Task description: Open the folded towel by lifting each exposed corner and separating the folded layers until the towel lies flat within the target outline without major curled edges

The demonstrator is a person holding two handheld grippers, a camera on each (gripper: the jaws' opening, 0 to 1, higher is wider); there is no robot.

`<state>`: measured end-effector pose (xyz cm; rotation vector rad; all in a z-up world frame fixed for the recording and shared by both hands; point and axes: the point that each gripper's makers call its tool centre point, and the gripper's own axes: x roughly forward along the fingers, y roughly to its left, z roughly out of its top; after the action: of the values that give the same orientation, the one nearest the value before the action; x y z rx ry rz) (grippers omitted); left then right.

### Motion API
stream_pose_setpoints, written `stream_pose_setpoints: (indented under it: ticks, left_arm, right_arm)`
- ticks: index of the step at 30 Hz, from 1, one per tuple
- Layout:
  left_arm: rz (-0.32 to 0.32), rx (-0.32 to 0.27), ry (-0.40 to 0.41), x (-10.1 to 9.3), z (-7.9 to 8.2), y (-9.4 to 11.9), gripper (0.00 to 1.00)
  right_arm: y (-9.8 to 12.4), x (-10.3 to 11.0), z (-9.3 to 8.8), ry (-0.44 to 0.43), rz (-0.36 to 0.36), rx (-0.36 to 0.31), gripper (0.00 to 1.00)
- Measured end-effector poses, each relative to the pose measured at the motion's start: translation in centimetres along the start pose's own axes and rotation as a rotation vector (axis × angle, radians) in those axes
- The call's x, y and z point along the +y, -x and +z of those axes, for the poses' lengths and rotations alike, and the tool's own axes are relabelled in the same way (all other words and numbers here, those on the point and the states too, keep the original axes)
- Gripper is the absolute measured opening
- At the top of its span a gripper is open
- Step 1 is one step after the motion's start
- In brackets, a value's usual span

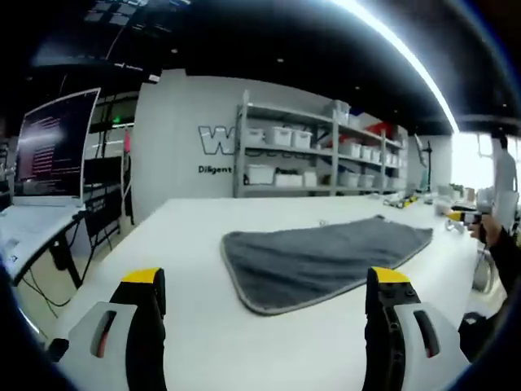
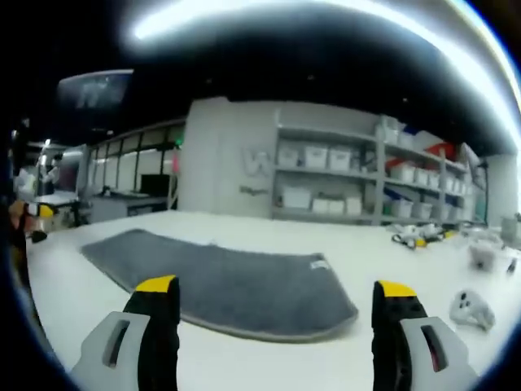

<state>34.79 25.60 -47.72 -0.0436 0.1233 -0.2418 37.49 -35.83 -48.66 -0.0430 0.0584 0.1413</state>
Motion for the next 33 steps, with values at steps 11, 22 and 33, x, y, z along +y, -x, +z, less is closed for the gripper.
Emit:
stream_pose_setpoints:
  ticks: [11,22,33]
  left_arm:
    - [-0.004,-0.045,-0.055,-2.2,1.7,3.4,1.0]
    - [-0.017,-0.049,-0.024,-2.9,0.8,4.4,1.0]
    - [-0.039,-0.045,-0.021,-3.3,0.9,3.9,1.0]
  right_arm:
    - [3.4,0.8,1.5,0.014,0.012,-0.069,1.0]
    - [4.1,2.2,1.9,0.013,0.052,-0.061,1.0]
    - [3.8,2.4,1.5,0.019,0.05,-0.042,1.0]
